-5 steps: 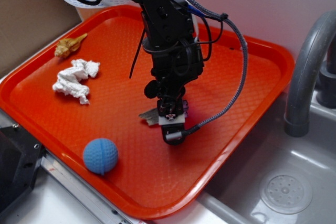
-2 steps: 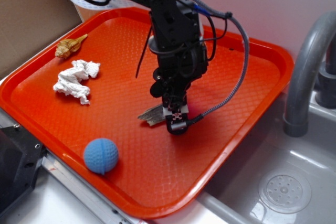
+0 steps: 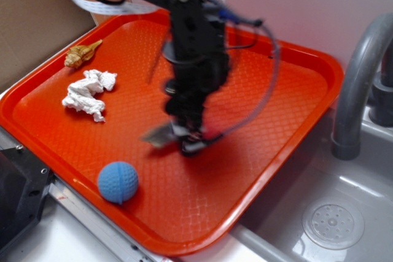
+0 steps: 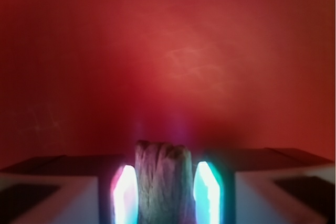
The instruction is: Grab the wood chip.
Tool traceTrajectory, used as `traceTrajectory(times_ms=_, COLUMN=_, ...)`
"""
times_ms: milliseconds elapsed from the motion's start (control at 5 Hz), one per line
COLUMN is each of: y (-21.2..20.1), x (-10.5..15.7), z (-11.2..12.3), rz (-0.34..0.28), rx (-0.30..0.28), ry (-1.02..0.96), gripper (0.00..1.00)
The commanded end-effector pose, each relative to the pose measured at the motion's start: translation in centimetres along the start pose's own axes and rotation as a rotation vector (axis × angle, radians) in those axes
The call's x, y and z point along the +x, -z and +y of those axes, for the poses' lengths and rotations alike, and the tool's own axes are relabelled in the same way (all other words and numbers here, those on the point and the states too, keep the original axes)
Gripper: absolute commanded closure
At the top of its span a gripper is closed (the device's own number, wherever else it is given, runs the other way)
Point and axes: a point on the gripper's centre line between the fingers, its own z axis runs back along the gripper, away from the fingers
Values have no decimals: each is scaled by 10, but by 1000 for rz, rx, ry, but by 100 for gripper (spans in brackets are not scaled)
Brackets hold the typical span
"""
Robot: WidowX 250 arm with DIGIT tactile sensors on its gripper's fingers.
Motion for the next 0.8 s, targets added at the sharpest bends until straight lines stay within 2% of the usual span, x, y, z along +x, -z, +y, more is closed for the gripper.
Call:
traceTrajectory(times_ms=0, y=-102, x=-42, z=53, rz=-127, rx=-46, ry=-377, gripper=100)
traceTrajectory(times_ms=200, y=-139, x=-77, z=80, rz=-160, rx=-26, ry=-549, gripper=100)
traceTrajectory(times_ms=400, y=-158, x=-96, z=90, rz=-208, rx=-52, ry=-615, gripper=100)
traceTrajectory(times_ms=600, y=-158, x=-91, z=89, rz=-226, rx=-80, ry=-579, gripper=100)
